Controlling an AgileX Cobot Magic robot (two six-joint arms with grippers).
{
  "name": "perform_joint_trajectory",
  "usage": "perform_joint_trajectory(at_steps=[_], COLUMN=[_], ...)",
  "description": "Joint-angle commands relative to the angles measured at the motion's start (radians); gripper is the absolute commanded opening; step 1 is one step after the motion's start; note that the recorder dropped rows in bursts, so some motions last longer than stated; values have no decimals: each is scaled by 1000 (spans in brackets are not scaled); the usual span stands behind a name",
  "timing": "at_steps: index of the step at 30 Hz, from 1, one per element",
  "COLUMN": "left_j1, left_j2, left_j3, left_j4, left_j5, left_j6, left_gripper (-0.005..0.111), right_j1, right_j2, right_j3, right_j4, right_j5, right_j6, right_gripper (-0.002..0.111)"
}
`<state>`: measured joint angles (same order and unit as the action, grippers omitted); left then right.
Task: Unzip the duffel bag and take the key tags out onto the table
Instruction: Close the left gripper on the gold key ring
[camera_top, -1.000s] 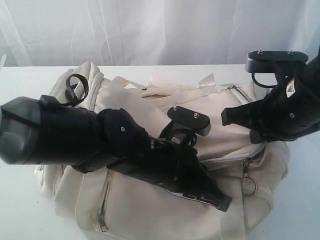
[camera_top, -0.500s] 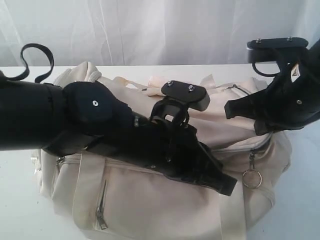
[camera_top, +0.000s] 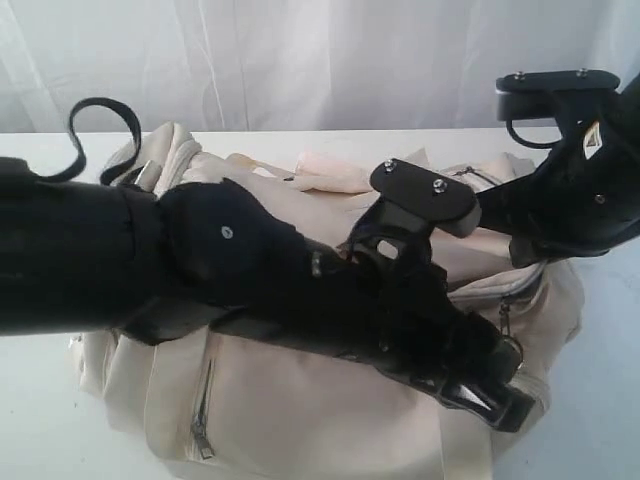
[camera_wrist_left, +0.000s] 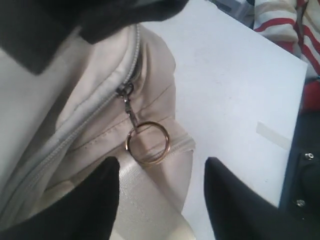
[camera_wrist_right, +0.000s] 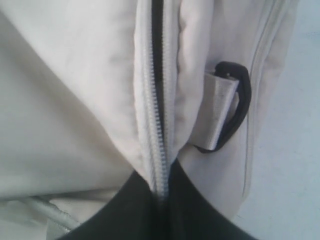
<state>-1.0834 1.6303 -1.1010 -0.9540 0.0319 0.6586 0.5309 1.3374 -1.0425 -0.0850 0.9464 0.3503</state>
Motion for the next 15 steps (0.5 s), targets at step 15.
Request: perform_joint_trajectory(at_steps=[15], left_j1=[-58], left_j2=[81], left_j3=[-8], left_j4=[-26], left_j5=[-224], left_j6=[-42], left_gripper=[59], right_j1=[-3], right_j2=[-15], right_j3=[-8], right_j4=[-39], right_j5=[-79], right_j6=[444], right_gripper=[0])
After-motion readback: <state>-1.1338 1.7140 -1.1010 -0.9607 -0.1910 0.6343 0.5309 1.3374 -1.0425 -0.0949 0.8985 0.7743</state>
